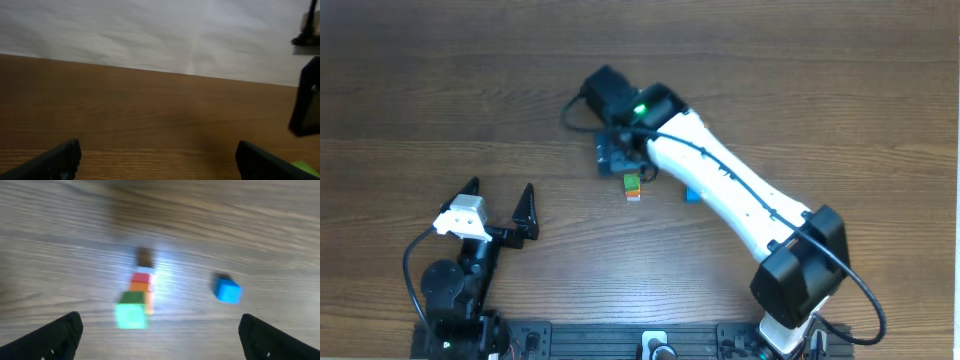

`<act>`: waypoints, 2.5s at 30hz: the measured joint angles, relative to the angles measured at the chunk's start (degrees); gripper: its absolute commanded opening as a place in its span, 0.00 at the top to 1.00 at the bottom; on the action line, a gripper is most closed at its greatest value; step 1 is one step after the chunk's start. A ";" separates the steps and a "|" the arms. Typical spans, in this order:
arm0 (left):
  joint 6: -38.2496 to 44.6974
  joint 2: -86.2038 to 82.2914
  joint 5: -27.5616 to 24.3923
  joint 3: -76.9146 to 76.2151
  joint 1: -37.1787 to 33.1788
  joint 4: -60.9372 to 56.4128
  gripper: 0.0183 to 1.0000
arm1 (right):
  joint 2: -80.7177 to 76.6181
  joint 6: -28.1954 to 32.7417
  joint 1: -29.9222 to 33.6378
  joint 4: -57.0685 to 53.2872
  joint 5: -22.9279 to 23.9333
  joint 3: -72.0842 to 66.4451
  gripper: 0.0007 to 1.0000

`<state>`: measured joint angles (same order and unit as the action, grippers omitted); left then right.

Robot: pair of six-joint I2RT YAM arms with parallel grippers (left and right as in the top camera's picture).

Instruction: Stack Cubes

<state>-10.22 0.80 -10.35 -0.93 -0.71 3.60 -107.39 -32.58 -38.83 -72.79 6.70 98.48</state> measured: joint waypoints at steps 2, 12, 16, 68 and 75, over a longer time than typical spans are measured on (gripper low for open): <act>0.00 0.00 -0.02 0.00 0.00 0.00 0.00 | 0.44 0.07 2.38 -2.29 0.15 -0.02 0.01; 0.00 0.00 -0.02 0.00 0.00 0.00 0.00 | 6.75 4.09 14.86 1.95 -0.55 -12.98 0.01; -0.02 0.00 0.00 0.00 0.00 0.00 0.00 | 7.48 6.29 15.98 10.73 -4.37 -23.08 0.01; 0.00 0.00 0.00 0.00 0.00 0.00 0.00 | 3.08 7.52 13.81 25.22 -8.24 -35.01 0.43; 0.00 0.00 -0.02 0.00 0.00 0.00 0.00 | 3.08 7.32 13.81 25.99 -8.26 -35.06 0.49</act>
<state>-10.22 0.80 -10.37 -0.93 -0.71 3.60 -104.31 -25.26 -25.02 -46.81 -1.56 63.42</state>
